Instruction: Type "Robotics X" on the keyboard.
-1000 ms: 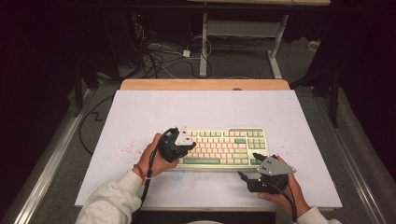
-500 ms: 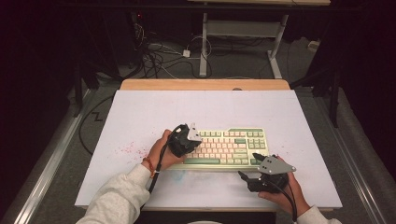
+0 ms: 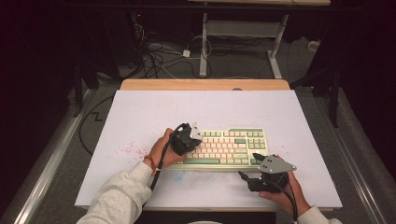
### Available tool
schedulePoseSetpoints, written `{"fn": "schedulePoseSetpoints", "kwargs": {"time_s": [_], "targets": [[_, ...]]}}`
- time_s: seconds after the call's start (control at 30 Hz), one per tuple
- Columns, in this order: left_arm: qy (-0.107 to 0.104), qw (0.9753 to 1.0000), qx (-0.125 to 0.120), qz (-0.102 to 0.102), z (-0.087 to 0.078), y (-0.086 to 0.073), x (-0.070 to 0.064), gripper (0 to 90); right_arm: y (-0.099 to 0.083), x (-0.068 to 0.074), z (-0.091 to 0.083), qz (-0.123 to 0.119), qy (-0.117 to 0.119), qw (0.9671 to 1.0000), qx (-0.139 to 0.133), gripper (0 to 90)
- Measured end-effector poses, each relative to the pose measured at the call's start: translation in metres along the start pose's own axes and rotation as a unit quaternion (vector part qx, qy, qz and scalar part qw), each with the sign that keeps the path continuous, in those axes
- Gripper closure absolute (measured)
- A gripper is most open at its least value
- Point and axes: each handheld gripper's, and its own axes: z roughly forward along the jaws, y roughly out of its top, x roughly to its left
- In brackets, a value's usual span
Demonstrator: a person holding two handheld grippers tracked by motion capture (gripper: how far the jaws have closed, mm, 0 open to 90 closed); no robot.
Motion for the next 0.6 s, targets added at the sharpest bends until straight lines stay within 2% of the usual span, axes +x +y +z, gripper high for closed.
{"fn": "schedulePoseSetpoints", "kwargs": {"time_s": [0.2,0.3,0.6], "targets": [[-0.007,1.0,0.004,-0.003,0.0028,-0.0008,-0.0009,87.9,0.0004,0.0002,0.0005,-0.003,-0.006,1.0,0.004,21.6],[0.001,1.0,0.008,0.005,0.002,0.0003,-0.0031,87.9,0.0008,0.0012,0.0003,-0.002,-0.008,1.0,0.002,21.7],[0.013,0.9998,-0.014,-0.006,-0.0044,-0.0016,-0.0001,86.6,0.0006,0.0007,0.0001,-0.005,-0.011,0.9999,0.002,22.5]]}}
